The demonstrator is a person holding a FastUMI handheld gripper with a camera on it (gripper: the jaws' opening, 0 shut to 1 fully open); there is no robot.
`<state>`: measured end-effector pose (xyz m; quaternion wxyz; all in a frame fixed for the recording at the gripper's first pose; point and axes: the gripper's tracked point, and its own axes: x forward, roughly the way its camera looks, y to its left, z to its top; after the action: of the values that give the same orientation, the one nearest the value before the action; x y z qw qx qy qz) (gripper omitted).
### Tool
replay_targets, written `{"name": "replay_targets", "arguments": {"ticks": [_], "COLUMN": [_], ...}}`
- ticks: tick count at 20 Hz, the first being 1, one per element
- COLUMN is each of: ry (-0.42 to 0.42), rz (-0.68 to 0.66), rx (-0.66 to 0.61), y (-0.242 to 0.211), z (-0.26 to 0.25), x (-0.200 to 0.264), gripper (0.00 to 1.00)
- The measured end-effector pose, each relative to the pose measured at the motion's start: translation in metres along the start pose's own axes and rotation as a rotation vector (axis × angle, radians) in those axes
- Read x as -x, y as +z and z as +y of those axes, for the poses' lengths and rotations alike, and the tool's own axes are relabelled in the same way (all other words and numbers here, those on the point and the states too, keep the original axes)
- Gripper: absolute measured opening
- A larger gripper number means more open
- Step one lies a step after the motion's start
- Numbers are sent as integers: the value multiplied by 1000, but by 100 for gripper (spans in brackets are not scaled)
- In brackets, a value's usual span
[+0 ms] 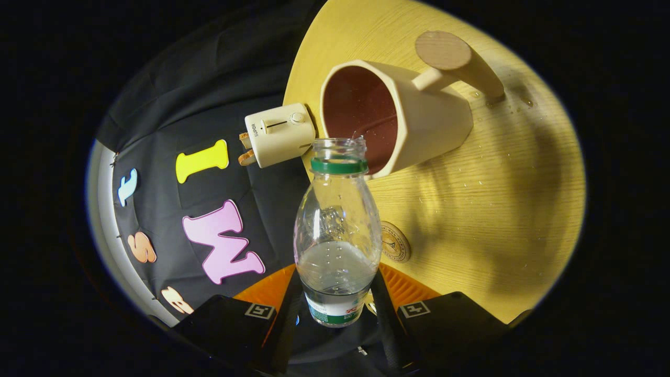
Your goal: Take the bottle from table, then pour the juice into the cup, finally place the bottle on the coaster
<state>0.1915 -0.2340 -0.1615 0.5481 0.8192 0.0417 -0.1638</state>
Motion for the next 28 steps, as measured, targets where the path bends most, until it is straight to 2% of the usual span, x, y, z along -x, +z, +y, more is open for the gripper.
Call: {"name": "replay_targets", "arguments": {"ticks": [17, 28], "ry": [11, 55], "rz": [27, 27], "rx": [-125, -254], "y": [6, 16], "z": [13, 25], "x": [-6, -5], "gripper": [71, 71]}}
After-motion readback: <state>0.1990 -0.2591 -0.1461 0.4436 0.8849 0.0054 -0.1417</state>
